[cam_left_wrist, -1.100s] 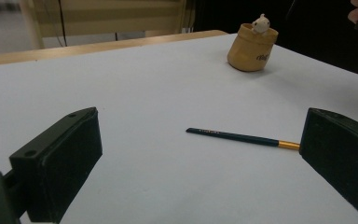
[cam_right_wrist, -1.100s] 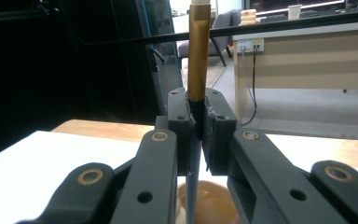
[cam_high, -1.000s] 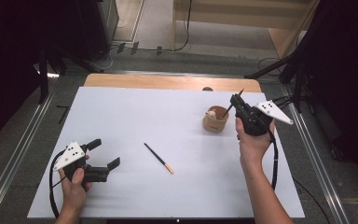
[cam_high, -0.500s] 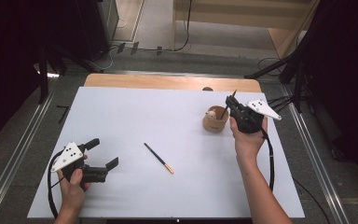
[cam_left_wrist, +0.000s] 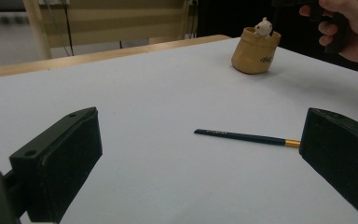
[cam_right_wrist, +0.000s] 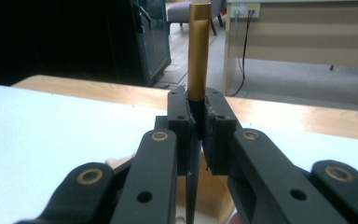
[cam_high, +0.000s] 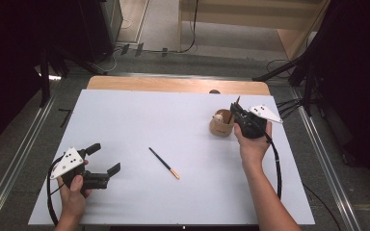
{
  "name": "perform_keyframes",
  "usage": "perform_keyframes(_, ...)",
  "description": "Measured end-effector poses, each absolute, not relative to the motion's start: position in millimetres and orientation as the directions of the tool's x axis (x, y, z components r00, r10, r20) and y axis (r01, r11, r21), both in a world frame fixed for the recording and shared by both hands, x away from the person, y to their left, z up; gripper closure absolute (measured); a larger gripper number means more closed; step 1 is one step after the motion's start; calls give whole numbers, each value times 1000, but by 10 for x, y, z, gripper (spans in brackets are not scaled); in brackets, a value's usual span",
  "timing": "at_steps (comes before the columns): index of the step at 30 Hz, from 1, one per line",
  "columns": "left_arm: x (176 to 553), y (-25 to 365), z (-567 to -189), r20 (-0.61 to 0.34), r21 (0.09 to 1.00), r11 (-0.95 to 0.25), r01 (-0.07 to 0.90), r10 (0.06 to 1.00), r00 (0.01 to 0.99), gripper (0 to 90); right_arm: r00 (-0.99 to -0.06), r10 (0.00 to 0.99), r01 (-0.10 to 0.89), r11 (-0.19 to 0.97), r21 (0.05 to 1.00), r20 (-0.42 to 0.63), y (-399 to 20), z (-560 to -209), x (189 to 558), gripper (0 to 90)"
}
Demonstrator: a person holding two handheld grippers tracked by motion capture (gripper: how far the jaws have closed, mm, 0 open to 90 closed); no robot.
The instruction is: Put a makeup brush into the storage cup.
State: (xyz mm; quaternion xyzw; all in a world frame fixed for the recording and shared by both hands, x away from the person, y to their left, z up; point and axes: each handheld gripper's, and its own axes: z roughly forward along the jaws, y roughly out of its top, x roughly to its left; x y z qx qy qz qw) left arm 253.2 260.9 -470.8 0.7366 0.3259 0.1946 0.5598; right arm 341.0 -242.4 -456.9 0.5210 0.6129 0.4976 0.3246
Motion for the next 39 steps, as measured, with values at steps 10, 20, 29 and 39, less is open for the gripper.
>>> perform_keyframes(10,2534,2601,-4706,-77,951,-163,262,696,714,0,-237,965,358,-23,934,114,-2417,-4718,3407,841)
perform_keyframes(20,2539,2598,-4701,-75,951,-167,260,691,719,0,-220,963,375,-61,925,153,-2479,-4702,3345,609)
perform_keyframes(29,2523,2603,-4697,-75,953,-161,257,695,715,0,-278,952,356,-20,934,126,-2563,-4602,3115,103)
perform_keyframes(39,2520,2595,-4700,-70,953,-167,255,694,717,0,-348,930,334,4,943,119,-2723,-4600,2769,0)
